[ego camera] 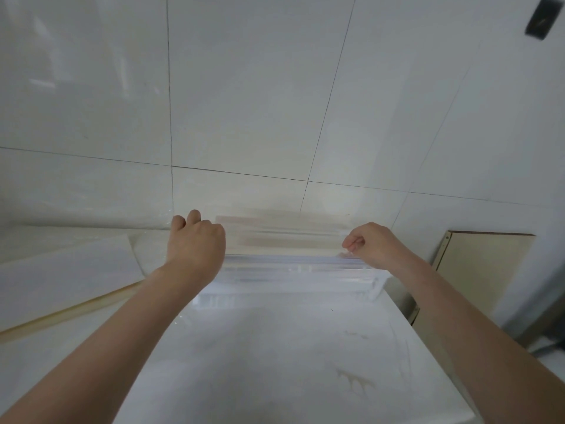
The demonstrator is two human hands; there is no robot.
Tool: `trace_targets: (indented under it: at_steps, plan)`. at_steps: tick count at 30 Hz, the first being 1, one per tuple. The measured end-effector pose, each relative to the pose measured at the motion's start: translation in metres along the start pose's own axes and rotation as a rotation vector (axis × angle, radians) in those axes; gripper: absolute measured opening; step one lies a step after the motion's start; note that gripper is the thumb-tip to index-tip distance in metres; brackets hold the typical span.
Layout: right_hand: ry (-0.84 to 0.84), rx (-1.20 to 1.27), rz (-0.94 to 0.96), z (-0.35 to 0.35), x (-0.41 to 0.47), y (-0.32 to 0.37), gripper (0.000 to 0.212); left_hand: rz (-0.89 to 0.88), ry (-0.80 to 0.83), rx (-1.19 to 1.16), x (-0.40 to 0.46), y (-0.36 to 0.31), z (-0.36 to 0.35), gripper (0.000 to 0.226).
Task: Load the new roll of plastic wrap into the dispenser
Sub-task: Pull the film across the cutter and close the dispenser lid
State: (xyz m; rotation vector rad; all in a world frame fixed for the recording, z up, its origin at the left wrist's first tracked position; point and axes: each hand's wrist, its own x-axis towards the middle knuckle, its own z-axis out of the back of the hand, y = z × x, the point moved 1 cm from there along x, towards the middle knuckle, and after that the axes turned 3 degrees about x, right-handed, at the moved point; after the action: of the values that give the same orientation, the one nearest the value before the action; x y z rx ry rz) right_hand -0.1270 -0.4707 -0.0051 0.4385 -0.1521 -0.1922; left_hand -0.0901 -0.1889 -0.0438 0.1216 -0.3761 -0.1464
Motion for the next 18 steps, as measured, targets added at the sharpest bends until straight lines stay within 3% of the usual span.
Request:
trace_targets:
  at_steps: [4,8,12,18]
  plan:
    - [0.022,-0.060,-0.027,-0.001,-0.001,-0.006,0.034,-0.009,-0.001,-0.028,0.000,0.001,-0.002,0.011]
    - [0.060,-0.080,0.021,-0.002,-0.004,0.001,0.030,-0.023,0.041,-0.041,0.005,0.006,0.002,0.025]
    - [0.115,-0.048,0.185,-0.016,-0.002,0.042,0.029,-0.041,0.078,-0.109,0.013,0.010,0.007,0.018]
    - [0.348,-0.008,0.383,-0.049,0.000,0.105,0.030,0.067,0.219,-0.176,0.028,0.011,0.015,0.016]
